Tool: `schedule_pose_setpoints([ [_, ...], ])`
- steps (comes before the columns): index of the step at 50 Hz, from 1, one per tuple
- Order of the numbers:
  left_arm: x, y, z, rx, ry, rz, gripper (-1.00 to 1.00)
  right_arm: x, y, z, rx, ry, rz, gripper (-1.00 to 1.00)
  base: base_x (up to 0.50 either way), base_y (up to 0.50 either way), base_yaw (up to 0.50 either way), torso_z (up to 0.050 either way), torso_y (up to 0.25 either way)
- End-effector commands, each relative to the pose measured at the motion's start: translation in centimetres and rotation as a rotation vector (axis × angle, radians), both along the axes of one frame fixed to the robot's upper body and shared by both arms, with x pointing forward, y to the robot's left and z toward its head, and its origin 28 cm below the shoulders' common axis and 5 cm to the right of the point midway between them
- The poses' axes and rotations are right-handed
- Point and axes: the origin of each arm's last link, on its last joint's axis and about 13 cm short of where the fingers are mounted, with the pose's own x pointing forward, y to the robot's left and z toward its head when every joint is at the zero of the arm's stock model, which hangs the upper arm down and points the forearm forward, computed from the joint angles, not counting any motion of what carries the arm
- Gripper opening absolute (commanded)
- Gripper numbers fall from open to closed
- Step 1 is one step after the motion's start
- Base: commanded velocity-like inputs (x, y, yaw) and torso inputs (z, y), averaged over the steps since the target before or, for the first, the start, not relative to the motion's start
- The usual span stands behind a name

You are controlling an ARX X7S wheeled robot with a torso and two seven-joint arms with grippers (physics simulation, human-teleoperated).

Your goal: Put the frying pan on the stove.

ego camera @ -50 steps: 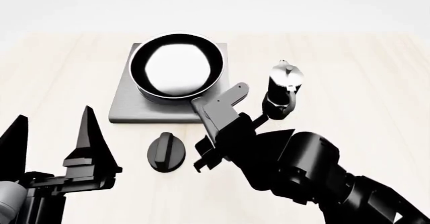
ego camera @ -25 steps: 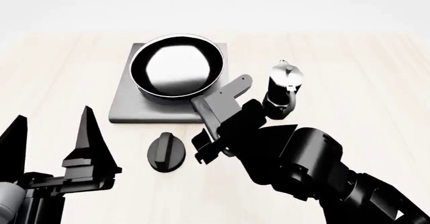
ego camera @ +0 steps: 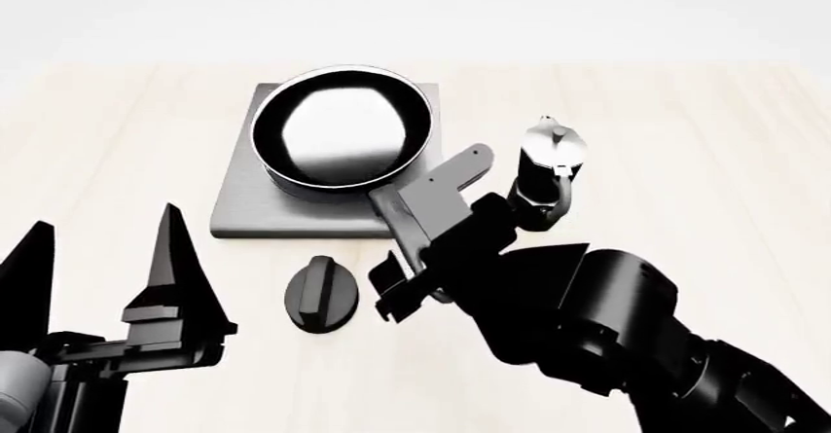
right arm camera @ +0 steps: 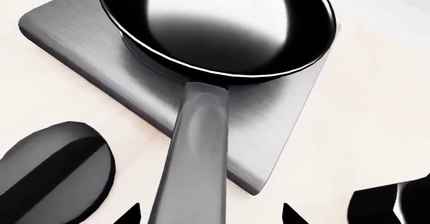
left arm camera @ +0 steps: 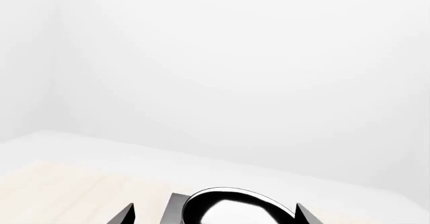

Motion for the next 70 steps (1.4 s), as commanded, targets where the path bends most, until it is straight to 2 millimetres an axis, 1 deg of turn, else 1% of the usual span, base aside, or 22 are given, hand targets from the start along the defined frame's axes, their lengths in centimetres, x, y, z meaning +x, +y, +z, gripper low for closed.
schedule_pose_setpoints([
  [1,0.0,-0.1,0.0,0.001,-0.001,-0.002,1.00,-1.0,-0.1,0.7,0.015,-0.011,0.024,1.00,0.00,0.00,0.00,0.000,0.000],
  [11,-0.1,0.0,0.0,0.001,-0.003,-0.002,1.00,-2.1,-0.6,1.6,0.039,-0.028,0.030,1.00,0.00,0.00,0.00,0.000,0.000],
  [20,0.0,0.0,0.0,0.000,-0.005,-0.002,1.00,-4.1,-1.1,3.4,0.091,-0.069,0.043,1.00,0.00,0.00,0.00,0.000,0.000],
  [21,0.0,0.1,-0.2,-0.001,-0.003,0.000,1.00,-4.7,-1.2,3.7,0.104,-0.082,0.047,1.00,0.00,0.00,0.00,0.000,0.000],
  [23,-0.1,0.1,0.1,-0.001,-0.005,0.000,1.00,-5.2,-1.3,4.1,0.114,-0.092,0.052,1.00,0.00,0.00,0.00,0.000,0.000],
  [24,0.0,0.0,0.1,-0.001,-0.006,-0.001,1.00,-5.7,-1.4,4.7,0.124,-0.106,0.048,1.00,0.00,0.00,0.00,0.000,0.000],
  [26,0.0,0.0,-0.5,0.000,-0.006,-0.001,1.00,-6.2,-1.6,5.0,0.129,-0.118,0.049,1.00,0.00,0.00,0.00,0.000,0.000],
  [31,0.0,0.0,-0.5,0.002,-0.007,-0.004,1.00,-7.5,-2.1,6.1,0.154,-0.166,0.043,1.00,0.00,0.00,0.00,0.000,0.000],
  [38,-0.1,0.0,-0.5,0.002,-0.008,-0.002,1.00,-8.3,-3.1,6.8,0.196,-0.199,0.007,1.00,0.00,0.00,0.00,0.000,0.000],
  [44,-0.2,0.0,-0.4,0.003,-0.009,-0.003,1.00,-8.9,-3.7,7.4,0.221,-0.248,-0.025,1.00,0.00,0.00,0.00,0.000,0.000],
  [45,-0.2,0.0,-0.4,0.003,-0.010,-0.003,1.00,-9.1,-3.8,7.6,0.233,-0.280,-0.036,1.00,0.00,0.00,0.00,0.000,0.000],
  [47,-0.2,0.0,-0.4,0.004,-0.011,-0.003,1.00,-9.4,-4.0,7.7,0.228,-0.307,-0.047,1.00,0.00,0.00,0.00,0.000,0.000],
  [53,-0.3,-0.1,-0.4,0.007,-0.011,-0.006,1.00,-10.2,-4.6,7.5,0.297,-0.369,-0.090,1.00,0.00,0.00,0.00,0.000,0.000],
  [55,-0.3,-0.1,-0.4,0.007,-0.011,-0.006,1.00,-10.3,-4.8,7.1,0.291,-0.379,-0.104,1.00,0.00,0.00,0.00,0.000,0.000],
  [57,-0.3,-0.1,-0.4,0.007,-0.010,-0.006,1.00,-10.5,-5.1,7.0,0.297,-0.422,-0.126,1.00,0.00,0.00,0.00,0.000,0.000],
  [60,-0.3,-0.2,-0.4,0.010,-0.011,-0.007,1.00,-10.8,-5.3,6.9,0.312,-0.442,-0.149,1.00,0.00,0.00,0.00,0.000,0.000],
  [64,-0.4,-0.2,-0.3,0.008,-0.011,-0.008,1.00,-11.0,-5.6,6.5,0.289,-0.536,-0.224,1.00,0.00,0.00,0.00,0.000,0.000],
  [65,-0.4,-0.2,-0.3,0.009,-0.012,-0.008,1.00,-11.2,-5.7,6.2,0.278,-0.553,-0.231,1.00,0.00,0.00,0.00,0.000,0.000],
  [66,-0.4,-0.2,-0.3,0.008,-0.012,-0.008,1.00,-11.3,-5.8,6.1,0.303,-0.565,-0.239,1.00,0.00,0.00,0.00,0.000,0.000],
  [68,-0.4,-0.2,-0.3,0.009,-0.011,-0.009,1.00,-11.5,-5.8,5.7,0.312,-0.558,-0.232,1.00,0.00,0.00,0.00,0.000,0.000],
  [70,-0.4,-0.2,-0.3,0.009,-0.013,-0.010,1.00,-11.5,-5.7,4.8,0.297,-0.583,-0.243,1.00,0.00,0.00,0.00,0.000,0.000],
])
